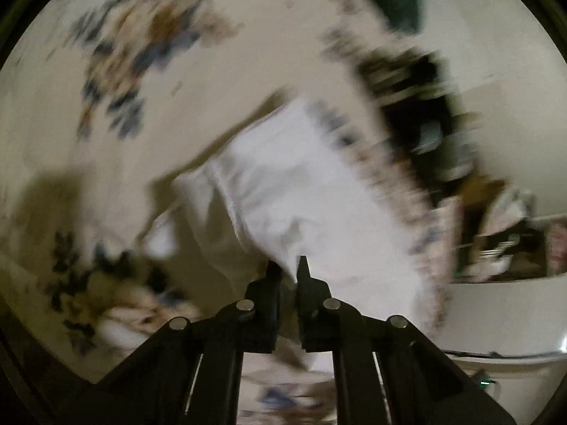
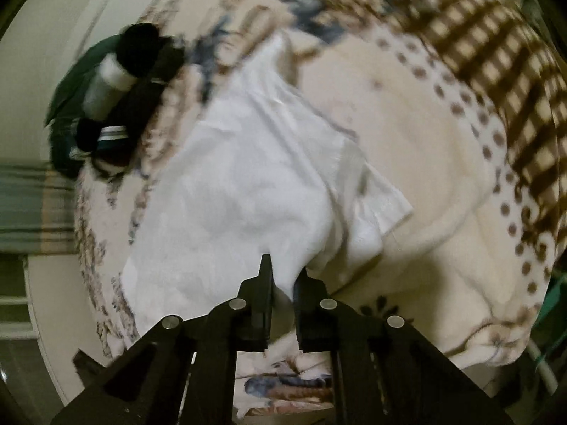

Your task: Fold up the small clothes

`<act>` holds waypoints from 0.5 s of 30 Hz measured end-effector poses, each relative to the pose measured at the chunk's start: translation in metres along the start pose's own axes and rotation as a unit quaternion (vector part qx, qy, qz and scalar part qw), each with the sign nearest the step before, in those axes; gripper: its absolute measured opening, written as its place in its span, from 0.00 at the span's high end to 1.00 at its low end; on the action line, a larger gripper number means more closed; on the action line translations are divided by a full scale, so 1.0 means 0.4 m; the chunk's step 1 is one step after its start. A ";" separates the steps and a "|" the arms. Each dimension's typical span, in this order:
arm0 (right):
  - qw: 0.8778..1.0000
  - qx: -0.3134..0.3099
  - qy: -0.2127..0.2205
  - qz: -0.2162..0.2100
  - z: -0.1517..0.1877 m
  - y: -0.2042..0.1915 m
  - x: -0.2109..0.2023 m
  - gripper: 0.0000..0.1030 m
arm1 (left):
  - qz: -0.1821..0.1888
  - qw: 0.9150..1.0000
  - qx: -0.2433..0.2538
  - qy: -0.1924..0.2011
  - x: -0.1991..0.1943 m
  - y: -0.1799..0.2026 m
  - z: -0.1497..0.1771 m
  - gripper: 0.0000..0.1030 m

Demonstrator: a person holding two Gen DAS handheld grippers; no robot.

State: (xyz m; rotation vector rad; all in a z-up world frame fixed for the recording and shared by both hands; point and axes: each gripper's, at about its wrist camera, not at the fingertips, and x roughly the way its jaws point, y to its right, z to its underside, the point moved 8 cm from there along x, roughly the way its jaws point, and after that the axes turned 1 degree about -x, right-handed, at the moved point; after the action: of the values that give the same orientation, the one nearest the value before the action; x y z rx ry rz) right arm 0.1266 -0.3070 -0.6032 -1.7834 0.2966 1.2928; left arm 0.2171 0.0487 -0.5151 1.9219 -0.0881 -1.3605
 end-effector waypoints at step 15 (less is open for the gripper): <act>0.997 -0.062 0.008 -0.034 -0.013 0.110 0.028 0.87 | 0.006 1.000 0.008 0.005 0.080 -0.208 -0.010 0.94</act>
State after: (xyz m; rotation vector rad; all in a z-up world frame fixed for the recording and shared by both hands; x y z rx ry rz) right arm 0.1068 -0.3334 -0.6350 -1.8931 0.1663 1.2735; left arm 0.2045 0.0949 -0.5907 1.9390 -0.1072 -1.3454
